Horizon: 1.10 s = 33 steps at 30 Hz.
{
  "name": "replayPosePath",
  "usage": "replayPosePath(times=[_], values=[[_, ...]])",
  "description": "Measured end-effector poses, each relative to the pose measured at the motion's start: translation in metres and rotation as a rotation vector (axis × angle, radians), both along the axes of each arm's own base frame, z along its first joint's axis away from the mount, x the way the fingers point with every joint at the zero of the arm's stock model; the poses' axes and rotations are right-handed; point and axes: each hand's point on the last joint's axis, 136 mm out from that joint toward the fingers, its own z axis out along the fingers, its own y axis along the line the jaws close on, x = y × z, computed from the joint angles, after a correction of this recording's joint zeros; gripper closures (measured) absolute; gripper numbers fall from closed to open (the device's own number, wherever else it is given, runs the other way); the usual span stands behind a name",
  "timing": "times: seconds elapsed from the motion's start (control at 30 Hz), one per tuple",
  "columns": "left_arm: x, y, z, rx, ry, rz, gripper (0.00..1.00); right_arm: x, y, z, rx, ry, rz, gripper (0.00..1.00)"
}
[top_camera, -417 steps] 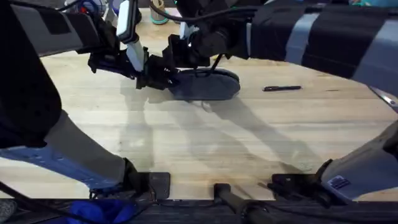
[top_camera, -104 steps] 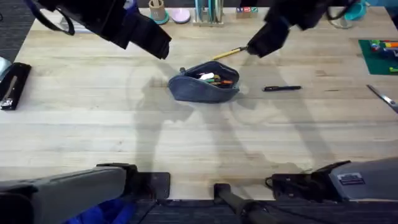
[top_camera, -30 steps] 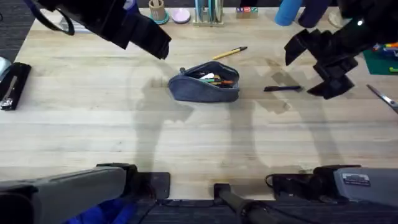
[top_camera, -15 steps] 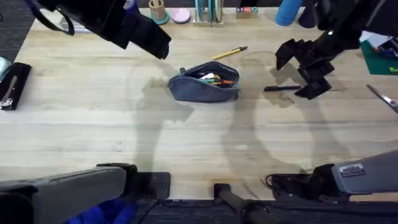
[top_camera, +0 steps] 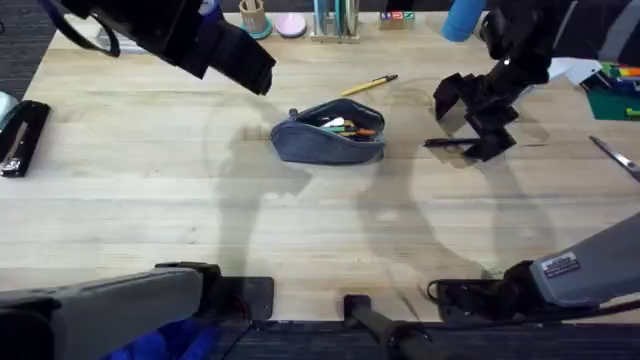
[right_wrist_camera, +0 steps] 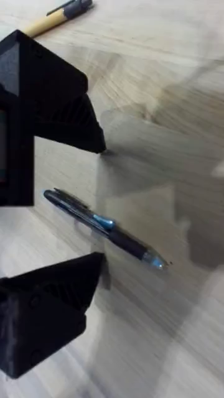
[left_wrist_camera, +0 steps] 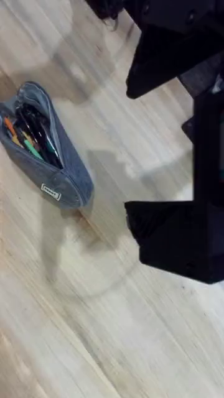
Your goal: Unzip the bag, pick up the pens from the table one at a time and place them inside, then zip the bag closed.
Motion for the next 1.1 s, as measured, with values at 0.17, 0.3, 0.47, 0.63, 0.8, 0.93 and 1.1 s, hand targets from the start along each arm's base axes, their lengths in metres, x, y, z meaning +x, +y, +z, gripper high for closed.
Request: replayPosePath(times=[0.17, 0.3, 0.47, 0.63, 0.8, 0.93, 1.1], values=[[-0.0003, 0.0, -0.0001, 0.0, 0.001, 0.0, 0.005, -0.0005, -0.0005, -0.0006, 0.001, 0.01, -0.015, 0.054], [-0.0007, 0.0, -0.0002, 0.0, 0.003, 0.0, 0.005, -0.0025, -0.0015, -0.0009, 0.0, 0.018, -0.021, 0.123], [-0.0007, 0.0, -0.0001, 0.0, 0.003, 0.001, 0.006, -0.0051, -0.0028, -0.0014, 0.0, 0.03, -0.025, 0.236], [-0.0007, 0.0, -0.0002, -0.001, 0.004, 0.003, 0.005, -0.0053, -0.0021, -0.0015, 0.005, 0.031, -0.028, 0.438], [-0.0007, 0.0, -0.0002, -0.001, 0.004, 0.003, 0.006, -0.004, -0.0003, -0.0015, 0.015, 0.026, -0.028, 0.732], [-0.0007, 0.0, -0.0002, -0.001, 0.004, 0.003, 0.006, -0.0003, 0.0013, -0.0017, 0.025, 0.02, -0.026, 0.93], [-0.0016, 0.0001, -0.0005, -0.001, 0.008, 0.003, 0.006, 0.0002, 0.0019, -0.0016, 0.028, 0.021, -0.024, 0.958]])
